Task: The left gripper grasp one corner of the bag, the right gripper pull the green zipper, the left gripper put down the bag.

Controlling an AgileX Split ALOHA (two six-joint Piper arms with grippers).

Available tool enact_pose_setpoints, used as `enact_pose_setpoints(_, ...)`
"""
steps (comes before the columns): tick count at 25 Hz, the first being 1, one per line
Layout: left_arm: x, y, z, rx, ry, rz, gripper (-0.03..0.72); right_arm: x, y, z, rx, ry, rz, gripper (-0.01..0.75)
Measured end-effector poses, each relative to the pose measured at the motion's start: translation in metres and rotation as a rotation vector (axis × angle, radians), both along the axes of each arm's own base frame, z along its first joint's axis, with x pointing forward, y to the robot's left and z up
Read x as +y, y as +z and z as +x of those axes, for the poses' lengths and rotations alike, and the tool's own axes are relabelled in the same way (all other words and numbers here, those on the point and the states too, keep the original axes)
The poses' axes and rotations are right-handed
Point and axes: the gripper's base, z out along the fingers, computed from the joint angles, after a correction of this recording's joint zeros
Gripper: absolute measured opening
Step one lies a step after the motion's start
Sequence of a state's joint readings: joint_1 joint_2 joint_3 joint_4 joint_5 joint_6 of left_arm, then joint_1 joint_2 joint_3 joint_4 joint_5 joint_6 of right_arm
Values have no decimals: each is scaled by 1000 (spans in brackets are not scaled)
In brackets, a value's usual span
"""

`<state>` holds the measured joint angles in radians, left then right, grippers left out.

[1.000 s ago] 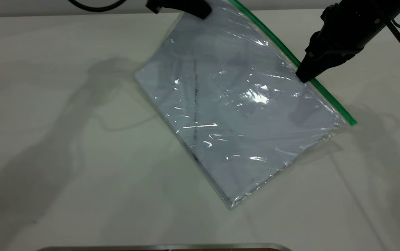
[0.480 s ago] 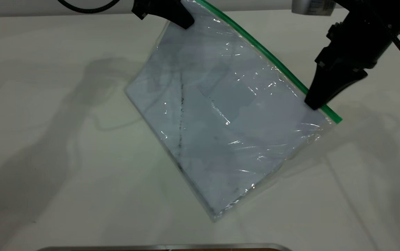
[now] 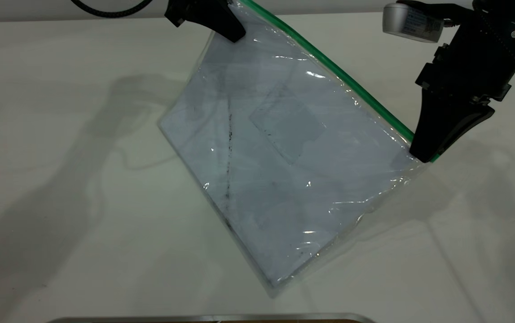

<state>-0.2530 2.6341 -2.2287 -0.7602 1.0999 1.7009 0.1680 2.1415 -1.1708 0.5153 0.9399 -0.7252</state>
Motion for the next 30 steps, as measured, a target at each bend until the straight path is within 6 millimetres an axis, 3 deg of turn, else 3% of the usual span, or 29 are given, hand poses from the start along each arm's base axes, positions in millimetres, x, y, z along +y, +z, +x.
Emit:
enact_pose_setpoints(4, 0, -1, -1, 2, -11, 16, 59, -2, -1, 1, -17, -1, -26, 100)
enact_pose_setpoints(7, 0, -3, 0, -3, 19, 48, 89, -3, -2, 1, -19, -1, -32, 178)
enact_pose_setpoints(10, -6, -3, 2, 0, 78, 56, 187, -3, -2, 2, -20, -3, -32, 284)
enact_pose_setpoints(14, -12, -3, 3, -2, 118, 52, 383, -4, -3, 4, -49, -15, -40, 408)
enact_pose_setpoints(18, -11, -1, 8, -11, 207, 62, 543, -5, -4, 12, -135, -43, -59, 459)
enact_pose_setpoints(21, -7, 8, 17, -88, 288, 115, 594, -6, -5, 20, -215, -69, -76, 464)
enact_pose_setpoints(26, 0, 51, 23, -87, 480, 151, 593, -4, 11, 44, -321, -114, -72, 466)
enact_pose_setpoints(30, 9, 113, 13, -28, 659, 169, 590, -3, 61, 67, -469, -149, -67, 466)
